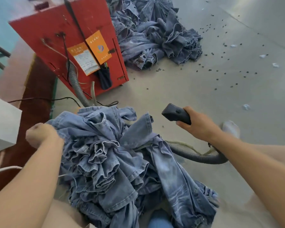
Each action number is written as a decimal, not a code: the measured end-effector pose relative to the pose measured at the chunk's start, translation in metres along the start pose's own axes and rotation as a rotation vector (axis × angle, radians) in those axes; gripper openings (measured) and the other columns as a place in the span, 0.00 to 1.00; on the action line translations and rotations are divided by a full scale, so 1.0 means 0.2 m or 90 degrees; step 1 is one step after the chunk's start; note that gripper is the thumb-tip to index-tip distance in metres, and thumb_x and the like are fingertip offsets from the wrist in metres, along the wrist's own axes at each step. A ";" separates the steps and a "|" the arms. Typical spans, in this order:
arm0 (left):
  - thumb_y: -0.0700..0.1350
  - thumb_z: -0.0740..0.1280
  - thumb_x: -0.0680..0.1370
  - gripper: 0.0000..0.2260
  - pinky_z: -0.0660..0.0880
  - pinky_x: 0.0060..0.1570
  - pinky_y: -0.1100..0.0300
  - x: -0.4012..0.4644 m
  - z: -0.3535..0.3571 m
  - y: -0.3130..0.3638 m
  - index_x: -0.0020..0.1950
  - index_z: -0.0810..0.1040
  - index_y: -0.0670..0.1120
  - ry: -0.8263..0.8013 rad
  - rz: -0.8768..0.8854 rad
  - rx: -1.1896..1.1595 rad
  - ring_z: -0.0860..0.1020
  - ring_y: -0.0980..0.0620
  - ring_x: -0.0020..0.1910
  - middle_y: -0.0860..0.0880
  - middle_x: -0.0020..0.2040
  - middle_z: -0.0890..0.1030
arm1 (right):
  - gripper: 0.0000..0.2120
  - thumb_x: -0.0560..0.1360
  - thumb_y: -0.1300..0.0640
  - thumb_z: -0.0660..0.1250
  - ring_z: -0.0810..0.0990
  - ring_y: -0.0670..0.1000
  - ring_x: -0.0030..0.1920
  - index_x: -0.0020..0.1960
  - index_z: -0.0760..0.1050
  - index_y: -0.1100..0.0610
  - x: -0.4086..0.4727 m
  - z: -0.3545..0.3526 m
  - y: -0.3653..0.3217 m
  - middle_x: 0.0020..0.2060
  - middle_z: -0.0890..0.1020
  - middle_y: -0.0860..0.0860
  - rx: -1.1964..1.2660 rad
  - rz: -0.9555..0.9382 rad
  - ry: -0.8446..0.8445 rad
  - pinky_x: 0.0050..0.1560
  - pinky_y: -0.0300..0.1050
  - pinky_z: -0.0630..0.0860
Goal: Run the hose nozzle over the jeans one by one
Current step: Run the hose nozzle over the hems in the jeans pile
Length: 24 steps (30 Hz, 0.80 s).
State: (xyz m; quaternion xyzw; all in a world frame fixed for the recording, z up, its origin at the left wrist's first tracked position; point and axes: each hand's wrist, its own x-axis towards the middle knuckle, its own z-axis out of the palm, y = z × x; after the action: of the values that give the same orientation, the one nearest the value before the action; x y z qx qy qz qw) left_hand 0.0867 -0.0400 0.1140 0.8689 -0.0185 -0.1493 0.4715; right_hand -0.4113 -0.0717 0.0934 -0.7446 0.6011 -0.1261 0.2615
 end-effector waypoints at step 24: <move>0.66 0.47 0.82 0.32 0.52 0.68 0.36 -1.12 0.43 -0.40 0.60 0.83 0.46 -0.366 0.948 1.309 0.71 0.39 0.62 0.47 0.55 0.84 | 0.14 0.80 0.51 0.70 0.85 0.53 0.38 0.61 0.70 0.51 -0.13 0.13 0.09 0.45 0.83 0.53 0.089 0.121 -0.029 0.42 0.53 0.83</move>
State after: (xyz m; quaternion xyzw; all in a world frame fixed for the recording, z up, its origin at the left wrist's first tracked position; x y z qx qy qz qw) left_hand -0.1590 -0.0263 0.0576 0.5482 -0.6980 0.0494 -0.4580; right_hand -0.4204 -0.0438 0.0651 -0.6665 0.6530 -0.1256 0.3371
